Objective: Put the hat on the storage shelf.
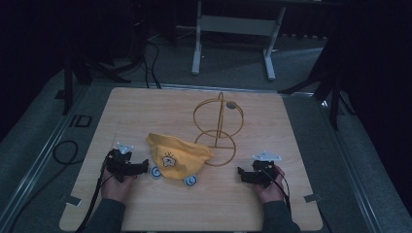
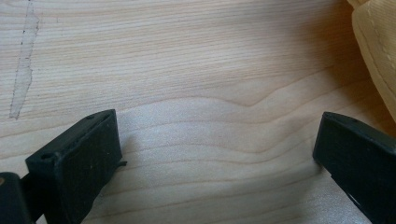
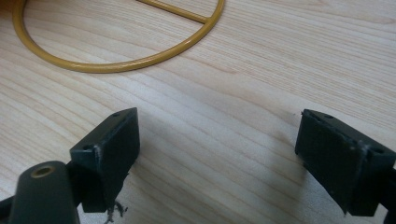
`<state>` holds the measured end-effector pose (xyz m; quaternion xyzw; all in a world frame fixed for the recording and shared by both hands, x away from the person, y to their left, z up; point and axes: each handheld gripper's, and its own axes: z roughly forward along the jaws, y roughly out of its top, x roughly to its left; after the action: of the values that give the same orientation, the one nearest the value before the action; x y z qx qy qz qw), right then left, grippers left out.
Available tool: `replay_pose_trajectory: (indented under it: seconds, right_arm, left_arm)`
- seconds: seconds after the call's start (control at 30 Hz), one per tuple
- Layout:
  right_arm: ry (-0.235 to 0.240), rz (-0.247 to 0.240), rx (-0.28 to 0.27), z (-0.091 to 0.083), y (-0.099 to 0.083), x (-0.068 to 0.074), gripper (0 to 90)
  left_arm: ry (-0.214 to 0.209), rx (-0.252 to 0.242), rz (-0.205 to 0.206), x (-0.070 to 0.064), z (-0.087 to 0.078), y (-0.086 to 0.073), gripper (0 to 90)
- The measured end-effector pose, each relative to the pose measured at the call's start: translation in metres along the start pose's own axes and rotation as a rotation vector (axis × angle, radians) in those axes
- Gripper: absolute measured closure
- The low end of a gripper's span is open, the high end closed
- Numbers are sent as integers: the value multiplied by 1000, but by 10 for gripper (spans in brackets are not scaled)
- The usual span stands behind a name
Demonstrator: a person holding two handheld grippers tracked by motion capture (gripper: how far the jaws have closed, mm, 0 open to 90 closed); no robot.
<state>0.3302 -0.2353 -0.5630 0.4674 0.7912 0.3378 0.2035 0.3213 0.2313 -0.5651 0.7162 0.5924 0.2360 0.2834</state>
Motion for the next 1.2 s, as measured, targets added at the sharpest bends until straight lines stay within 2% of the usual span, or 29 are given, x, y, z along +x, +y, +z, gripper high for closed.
replay_pose_trajectory:
  seconds: [0.27,0.47,0.57,0.63,0.73,0.77,0.8,0.87,0.93,1.07,1.1,1.13,1.17,1.2]
  right_arm:
    - [0,1,0,0,0,0,135]
    - [0,0,1,0,0,0,135]
    - [0,0,1,0,0,0,134]
    - [0,1,1,0,0,0,135]
    - [0,0,1,0,0,0,135]
    - [0,0,1,0,0,0,135]
    - [0,0,1,0,0,0,134]
    - [0,0,1,0,0,0,135]
    - [0,0,1,0,0,0,135]
    - [0,1,0,0,0,0,135]
    - [0,1,1,0,0,0,135]
    - [0,1,1,0,0,0,135]
    - [0,1,1,0,0,0,135]
    - [0,0,1,0,0,0,135]
  left_arm:
    - [-4,-7,4,0,1,1,25]
    - [-6,-37,5,5,-3,-1,193]
    - [-7,-40,5,9,-6,-2,231]
    - [-1,-35,-4,11,-9,-2,361]
    - [0,-34,-3,12,-11,-3,474]
    - [0,-34,-3,12,-11,-3,474]
    - [-15,-21,-6,15,-14,-2,568]
    - [-55,-21,-14,16,-17,-2,607]
    - [-70,-32,-14,16,-19,-2,615]
    - [-185,-61,11,13,-29,-1,613]
    - [-203,-67,15,12,-31,-2,612]
    - [-203,-67,15,12,-31,-2,609]
    - [-250,-73,29,11,-34,-2,608]
    - [-250,-73,29,11,-34,-2,607]
